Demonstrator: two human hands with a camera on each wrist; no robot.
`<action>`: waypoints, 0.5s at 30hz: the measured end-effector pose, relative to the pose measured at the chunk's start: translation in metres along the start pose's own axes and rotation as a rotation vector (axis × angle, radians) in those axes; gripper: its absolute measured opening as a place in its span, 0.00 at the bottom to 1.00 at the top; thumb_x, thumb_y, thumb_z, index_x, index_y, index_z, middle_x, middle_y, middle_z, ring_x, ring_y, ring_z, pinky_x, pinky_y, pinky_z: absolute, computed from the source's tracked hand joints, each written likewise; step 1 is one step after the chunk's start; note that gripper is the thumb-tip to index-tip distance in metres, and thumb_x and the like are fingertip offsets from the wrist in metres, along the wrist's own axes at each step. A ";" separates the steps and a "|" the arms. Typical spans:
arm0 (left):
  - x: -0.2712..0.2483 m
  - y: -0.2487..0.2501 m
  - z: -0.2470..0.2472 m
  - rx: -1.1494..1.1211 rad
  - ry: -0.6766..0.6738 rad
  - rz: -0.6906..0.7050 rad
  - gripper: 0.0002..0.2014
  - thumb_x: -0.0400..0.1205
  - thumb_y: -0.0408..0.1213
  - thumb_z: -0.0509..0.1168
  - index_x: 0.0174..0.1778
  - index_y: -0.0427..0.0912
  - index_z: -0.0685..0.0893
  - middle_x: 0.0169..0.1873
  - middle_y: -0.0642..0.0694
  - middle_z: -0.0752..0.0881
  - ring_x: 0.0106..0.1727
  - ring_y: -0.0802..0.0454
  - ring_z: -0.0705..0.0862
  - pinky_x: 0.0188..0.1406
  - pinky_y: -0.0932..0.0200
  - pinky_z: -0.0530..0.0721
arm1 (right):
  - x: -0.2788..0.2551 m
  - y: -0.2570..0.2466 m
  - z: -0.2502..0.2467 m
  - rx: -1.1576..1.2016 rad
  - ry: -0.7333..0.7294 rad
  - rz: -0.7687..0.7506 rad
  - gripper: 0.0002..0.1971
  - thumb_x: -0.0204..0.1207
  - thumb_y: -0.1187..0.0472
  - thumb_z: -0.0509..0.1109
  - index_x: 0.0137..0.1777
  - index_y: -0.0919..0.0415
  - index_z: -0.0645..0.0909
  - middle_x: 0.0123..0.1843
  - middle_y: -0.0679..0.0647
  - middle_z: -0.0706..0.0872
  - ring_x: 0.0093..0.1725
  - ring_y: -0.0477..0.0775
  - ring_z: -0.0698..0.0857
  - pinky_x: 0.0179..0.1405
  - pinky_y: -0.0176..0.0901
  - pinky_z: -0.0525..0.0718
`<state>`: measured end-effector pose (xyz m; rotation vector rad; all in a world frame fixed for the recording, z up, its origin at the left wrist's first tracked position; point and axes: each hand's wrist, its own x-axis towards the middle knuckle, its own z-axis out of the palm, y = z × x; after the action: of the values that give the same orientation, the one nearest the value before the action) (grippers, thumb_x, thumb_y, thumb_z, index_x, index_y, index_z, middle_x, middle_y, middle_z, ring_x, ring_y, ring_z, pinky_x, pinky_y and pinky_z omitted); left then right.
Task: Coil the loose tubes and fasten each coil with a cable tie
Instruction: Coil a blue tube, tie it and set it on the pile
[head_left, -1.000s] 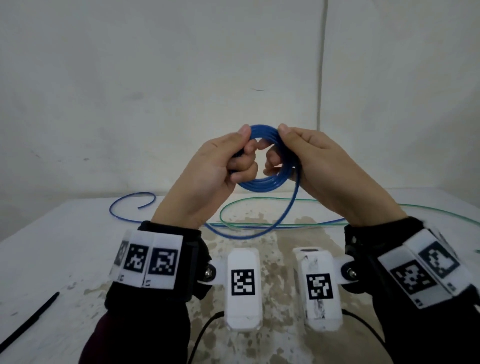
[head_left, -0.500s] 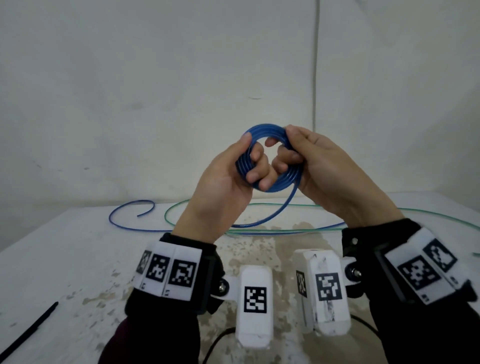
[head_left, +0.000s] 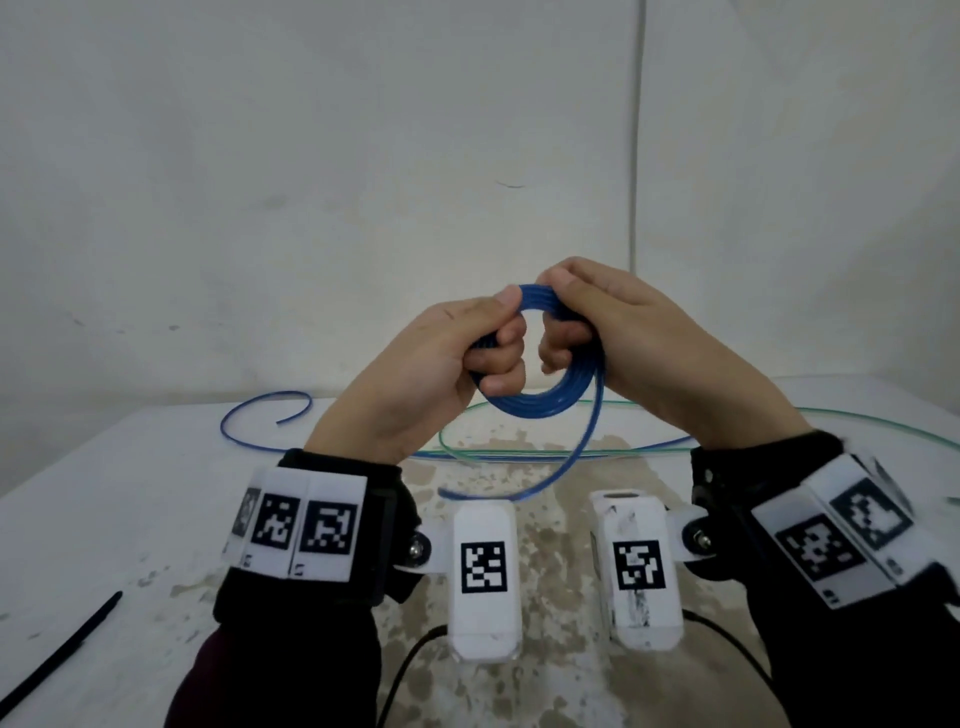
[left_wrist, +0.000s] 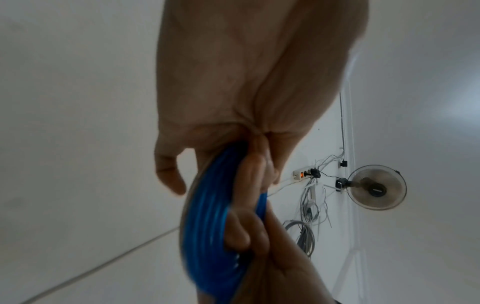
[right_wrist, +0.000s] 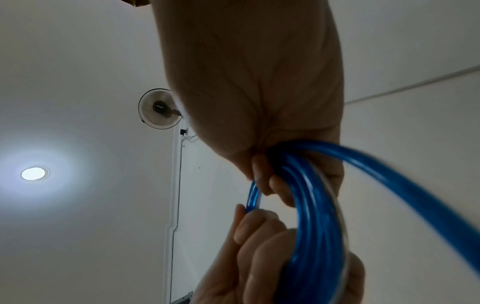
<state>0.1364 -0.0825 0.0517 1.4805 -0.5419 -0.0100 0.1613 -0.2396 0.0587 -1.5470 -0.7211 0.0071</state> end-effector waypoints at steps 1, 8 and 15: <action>0.002 0.000 0.001 -0.017 0.037 0.036 0.18 0.88 0.40 0.50 0.31 0.42 0.67 0.20 0.53 0.59 0.22 0.55 0.62 0.25 0.67 0.65 | 0.001 0.001 0.000 0.036 0.024 -0.006 0.13 0.88 0.61 0.51 0.46 0.63 0.75 0.26 0.48 0.74 0.30 0.49 0.77 0.40 0.40 0.82; 0.007 0.004 -0.007 -0.299 0.228 0.278 0.20 0.89 0.43 0.47 0.31 0.42 0.66 0.19 0.54 0.62 0.22 0.58 0.64 0.27 0.68 0.69 | -0.003 -0.001 -0.011 0.111 -0.107 0.089 0.15 0.86 0.63 0.54 0.61 0.64 0.82 0.52 0.58 0.89 0.54 0.52 0.88 0.55 0.49 0.88; 0.008 0.004 0.001 -0.385 0.224 0.336 0.19 0.90 0.42 0.45 0.33 0.42 0.67 0.21 0.52 0.66 0.25 0.56 0.69 0.36 0.66 0.76 | 0.000 0.002 -0.006 0.232 -0.102 0.038 0.14 0.85 0.59 0.56 0.58 0.58 0.84 0.46 0.49 0.87 0.45 0.46 0.84 0.49 0.40 0.85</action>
<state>0.1423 -0.0853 0.0578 0.9881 -0.5637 0.2970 0.1645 -0.2450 0.0578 -1.3447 -0.7441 0.1935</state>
